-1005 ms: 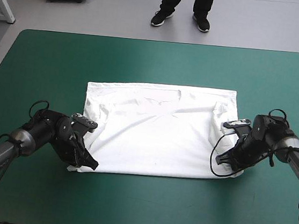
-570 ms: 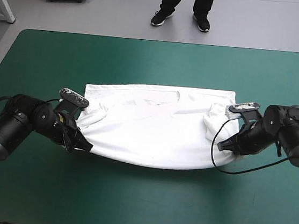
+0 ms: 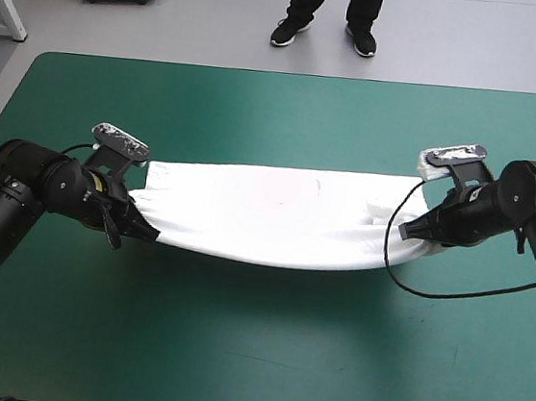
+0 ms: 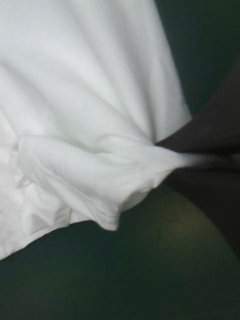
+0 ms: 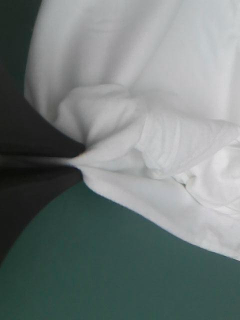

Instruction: Fold the cloth

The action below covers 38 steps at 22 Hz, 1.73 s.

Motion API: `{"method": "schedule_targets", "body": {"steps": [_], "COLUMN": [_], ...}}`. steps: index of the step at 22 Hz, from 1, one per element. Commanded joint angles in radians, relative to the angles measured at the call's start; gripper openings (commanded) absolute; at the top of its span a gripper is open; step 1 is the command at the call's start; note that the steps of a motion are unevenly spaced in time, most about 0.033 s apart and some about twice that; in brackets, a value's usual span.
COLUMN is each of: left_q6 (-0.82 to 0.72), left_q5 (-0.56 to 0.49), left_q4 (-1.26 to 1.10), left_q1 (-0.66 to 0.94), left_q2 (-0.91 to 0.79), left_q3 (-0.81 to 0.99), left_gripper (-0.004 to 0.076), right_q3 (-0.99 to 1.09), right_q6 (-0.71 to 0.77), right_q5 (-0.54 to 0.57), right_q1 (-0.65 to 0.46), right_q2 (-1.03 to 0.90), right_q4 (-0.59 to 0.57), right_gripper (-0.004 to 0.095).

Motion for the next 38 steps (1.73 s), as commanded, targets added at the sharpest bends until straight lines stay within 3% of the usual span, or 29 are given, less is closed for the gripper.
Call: {"method": "schedule_targets", "body": {"steps": [1,13,20,29,34,36,38], "left_q6": [-0.034,-0.117,-0.177,-0.202,-0.202,-0.197,-0.195], "left_q5": [-0.088,-0.435,-0.541,-0.602,-0.600,-0.576,-0.538], "left_q4": [0.057,0.225,0.316,0.337,0.324,0.324,0.324], "left_q1": [-0.004,-0.004,-0.004,0.035,0.038,0.038,0.038], "left_q2": [-0.030,0.136,0.285,0.423,0.440,0.440,0.439], "left_q3": [-0.047,-0.047,-0.047,-0.047,-0.047,-0.047,-0.059], "left_gripper": [-0.0009,-0.0009,-0.0009,-0.0009,-0.0008,0.0022,0.0128], "right_q3": [-0.049,-0.054,-0.059,-0.155,-0.198,-0.207,-0.241], "right_q6": [0.000,0.034,0.030,0.016,-0.053,-0.074,-0.074], "right_q5": [-0.074,-0.461,-0.595,-0.582,-0.463,-0.427,-0.414], "right_q1": [-0.001,-0.001,-0.001,-0.001,-0.003,-0.003,-0.005], "right_q2": [-0.032,0.117,0.261,0.428,0.476,0.475,0.473], "right_q4": [-0.022,-0.082,-0.082,-0.082,-0.082,-0.078,-0.070], "right_gripper": [-0.0013,-0.0013,-0.0013,-0.0013,0.0002,0.0097,0.0273]}}
